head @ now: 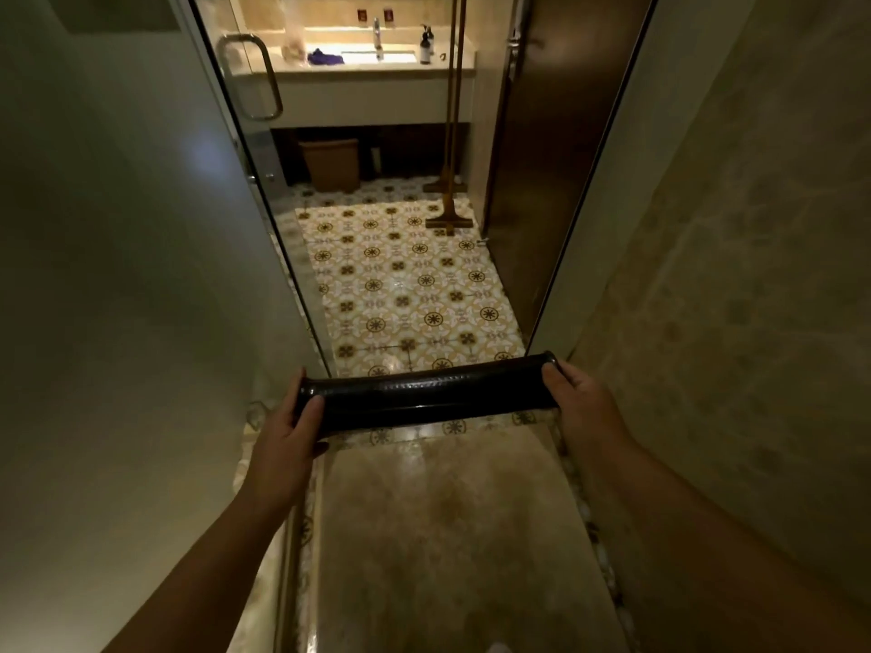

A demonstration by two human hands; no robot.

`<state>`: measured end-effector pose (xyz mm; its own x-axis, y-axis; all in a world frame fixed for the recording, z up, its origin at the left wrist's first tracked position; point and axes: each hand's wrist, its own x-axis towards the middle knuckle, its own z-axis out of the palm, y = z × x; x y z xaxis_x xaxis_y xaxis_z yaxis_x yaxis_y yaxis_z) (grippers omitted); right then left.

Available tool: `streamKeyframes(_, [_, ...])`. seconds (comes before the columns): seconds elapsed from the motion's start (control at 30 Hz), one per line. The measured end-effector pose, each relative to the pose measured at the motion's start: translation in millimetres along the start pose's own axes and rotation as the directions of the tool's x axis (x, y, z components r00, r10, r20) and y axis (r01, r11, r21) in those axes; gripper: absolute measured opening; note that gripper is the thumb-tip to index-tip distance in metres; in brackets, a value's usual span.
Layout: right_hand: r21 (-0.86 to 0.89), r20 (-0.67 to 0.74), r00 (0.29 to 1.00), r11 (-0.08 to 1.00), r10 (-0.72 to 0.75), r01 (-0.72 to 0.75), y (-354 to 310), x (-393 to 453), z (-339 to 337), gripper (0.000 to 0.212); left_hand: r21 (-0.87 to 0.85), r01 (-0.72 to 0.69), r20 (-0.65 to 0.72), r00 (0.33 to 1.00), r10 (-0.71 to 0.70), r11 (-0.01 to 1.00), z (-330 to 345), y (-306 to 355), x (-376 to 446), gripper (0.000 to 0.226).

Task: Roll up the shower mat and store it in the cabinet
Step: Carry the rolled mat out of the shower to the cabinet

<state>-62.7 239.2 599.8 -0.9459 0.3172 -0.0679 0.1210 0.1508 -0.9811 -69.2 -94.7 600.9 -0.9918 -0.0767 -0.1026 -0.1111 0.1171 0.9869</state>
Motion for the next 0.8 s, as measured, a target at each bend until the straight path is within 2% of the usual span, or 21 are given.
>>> streamKeyframes(0.13, [0.068, 0.016, 1.0, 0.997, -0.026, 0.025, -4, 8, -17, 0.038, -0.048, 0.007, -0.015, 1.0, -0.008, 0.999, 21, 12, 2, 0.051])
streamKeyframes(0.27, [0.029, 0.087, 0.994, 0.998, -0.06, 0.058, -14, 19, -41, 0.022, -0.034, 0.006, -0.02, 1.0, -0.007, 0.999, 37, 28, 7, 0.048])
streamKeyframes(0.47, [0.029, 0.237, 0.971, 0.999, -0.036, 0.03, -13, 41, -76, 0.023, -0.123, 0.028, 0.074, 0.997, -0.019, 0.992, 40, 46, 13, 0.048])
streamKeyframes(0.57, [0.009, 0.279, 0.96, 1.0, -0.026, 0.025, -14, 53, -90, 0.03, -0.17, 0.072, 0.117, 0.992, -0.053, 0.983, 49, 49, 15, 0.05])
streamKeyframes(0.7, [0.013, 0.349, 0.937, 1.0, -0.021, 0.017, -14, 71, -100, 0.045, -0.163, 0.076, 0.09, 0.994, -0.062, 0.984, 60, 51, 21, 0.05])
streamKeyframes(0.8, [-0.011, 0.365, 0.931, 1.0, 0.007, -0.003, -14, 88, -98, 0.047, -0.15, 0.068, 0.081, 0.995, -0.056, 0.986, 64, 49, 31, 0.049])
